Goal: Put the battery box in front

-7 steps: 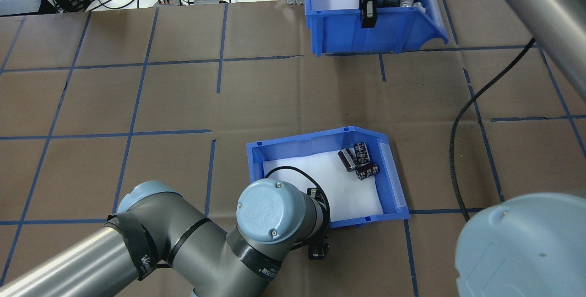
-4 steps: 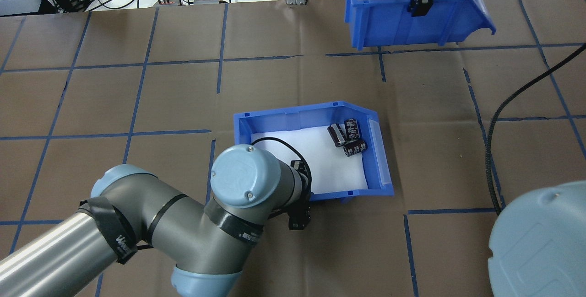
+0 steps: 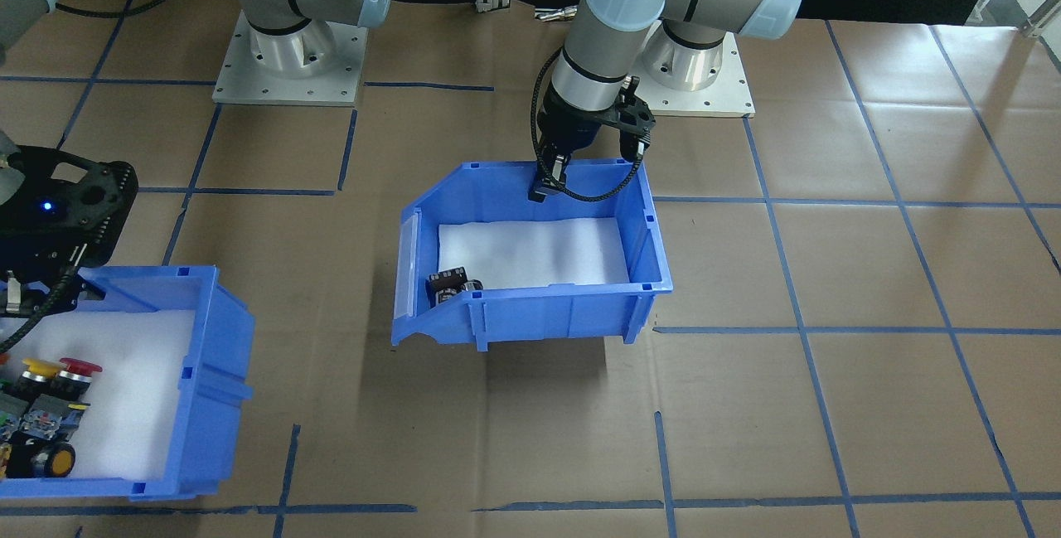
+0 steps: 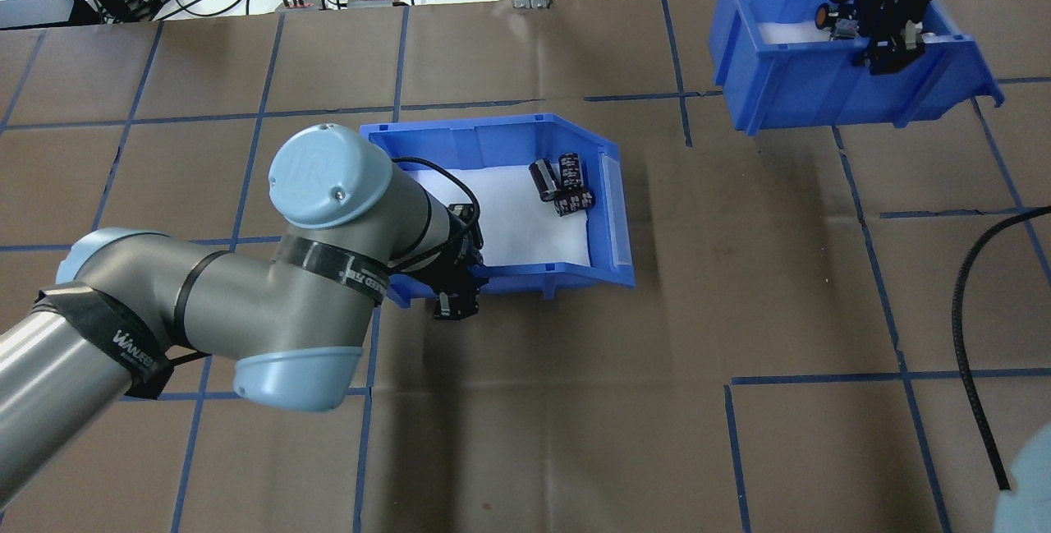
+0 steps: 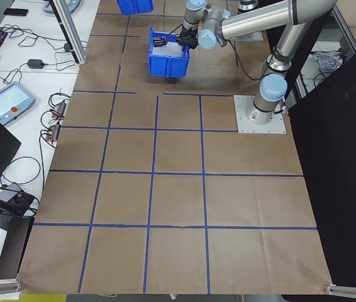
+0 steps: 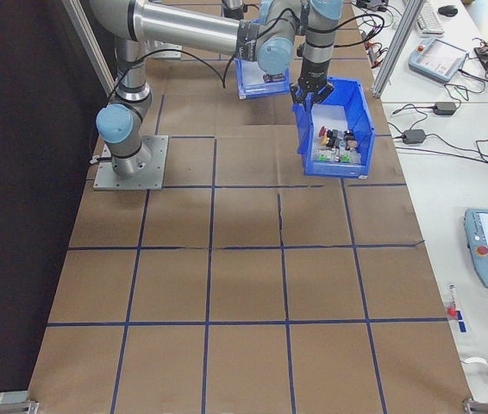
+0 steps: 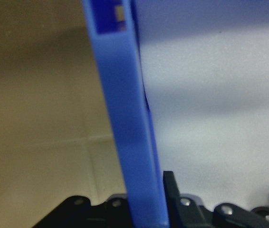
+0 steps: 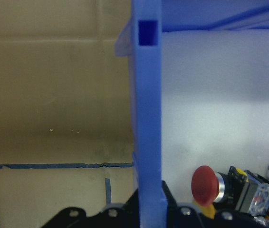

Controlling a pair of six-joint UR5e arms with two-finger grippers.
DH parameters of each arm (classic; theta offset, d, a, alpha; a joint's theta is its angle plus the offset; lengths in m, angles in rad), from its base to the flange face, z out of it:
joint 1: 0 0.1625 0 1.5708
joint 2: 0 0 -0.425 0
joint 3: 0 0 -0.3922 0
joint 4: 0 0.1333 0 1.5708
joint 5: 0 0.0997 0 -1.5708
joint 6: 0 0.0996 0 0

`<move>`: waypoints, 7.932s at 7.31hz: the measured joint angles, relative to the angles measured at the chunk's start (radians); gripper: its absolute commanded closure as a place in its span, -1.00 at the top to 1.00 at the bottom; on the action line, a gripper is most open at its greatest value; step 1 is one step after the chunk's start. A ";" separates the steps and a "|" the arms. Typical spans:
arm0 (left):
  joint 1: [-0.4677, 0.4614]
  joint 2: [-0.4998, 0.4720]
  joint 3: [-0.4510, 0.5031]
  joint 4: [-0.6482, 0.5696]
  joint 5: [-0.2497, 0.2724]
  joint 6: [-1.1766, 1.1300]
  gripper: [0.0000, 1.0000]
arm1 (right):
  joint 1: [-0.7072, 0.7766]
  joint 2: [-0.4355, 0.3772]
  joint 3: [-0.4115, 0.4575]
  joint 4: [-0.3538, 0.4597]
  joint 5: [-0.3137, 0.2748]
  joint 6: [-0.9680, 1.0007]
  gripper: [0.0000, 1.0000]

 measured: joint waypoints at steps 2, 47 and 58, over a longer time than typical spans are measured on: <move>0.045 -0.096 0.102 -0.013 -0.004 0.049 -1.00 | -0.041 -0.107 0.172 -0.095 0.004 -0.058 -0.94; 0.284 0.243 0.249 -0.600 0.159 1.751 1.00 | 0.694 -0.301 0.568 -0.428 -0.069 0.826 1.00; 0.282 0.120 0.374 -0.632 0.192 1.752 1.00 | 0.188 -0.269 0.232 -0.026 0.084 1.777 1.00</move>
